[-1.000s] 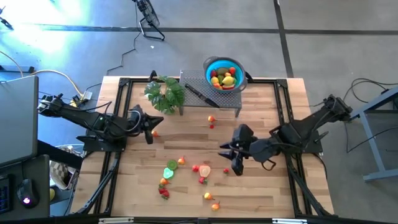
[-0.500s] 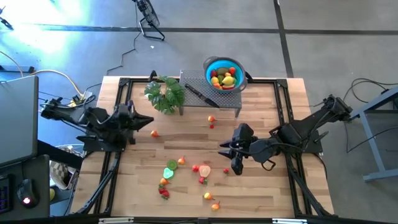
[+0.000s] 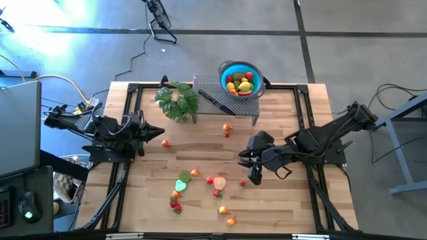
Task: Pick & Place Fruit
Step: Put the red strawberry in the blue bowl on the shelf
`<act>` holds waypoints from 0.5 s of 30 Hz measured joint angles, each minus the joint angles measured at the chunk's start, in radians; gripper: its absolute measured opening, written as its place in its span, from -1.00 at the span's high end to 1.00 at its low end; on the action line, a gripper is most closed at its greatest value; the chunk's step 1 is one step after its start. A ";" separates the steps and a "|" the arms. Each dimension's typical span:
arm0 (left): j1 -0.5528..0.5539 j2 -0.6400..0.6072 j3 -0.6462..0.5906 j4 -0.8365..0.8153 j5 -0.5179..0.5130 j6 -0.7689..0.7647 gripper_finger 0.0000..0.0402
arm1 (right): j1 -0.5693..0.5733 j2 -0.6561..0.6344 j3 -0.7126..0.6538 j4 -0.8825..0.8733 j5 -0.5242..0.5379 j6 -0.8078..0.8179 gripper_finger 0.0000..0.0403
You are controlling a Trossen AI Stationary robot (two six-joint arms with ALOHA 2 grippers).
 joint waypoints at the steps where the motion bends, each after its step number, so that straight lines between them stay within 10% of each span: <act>1: 0.000 0.000 0.000 -0.005 0.000 -0.002 1.00 | 0.000 0.000 0.000 -0.003 -0.013 -0.019 0.34; 15: 0.000 0.000 0.000 -0.047 -0.003 -0.005 1.00 | -0.008 0.039 0.000 -0.003 -0.159 -0.257 0.34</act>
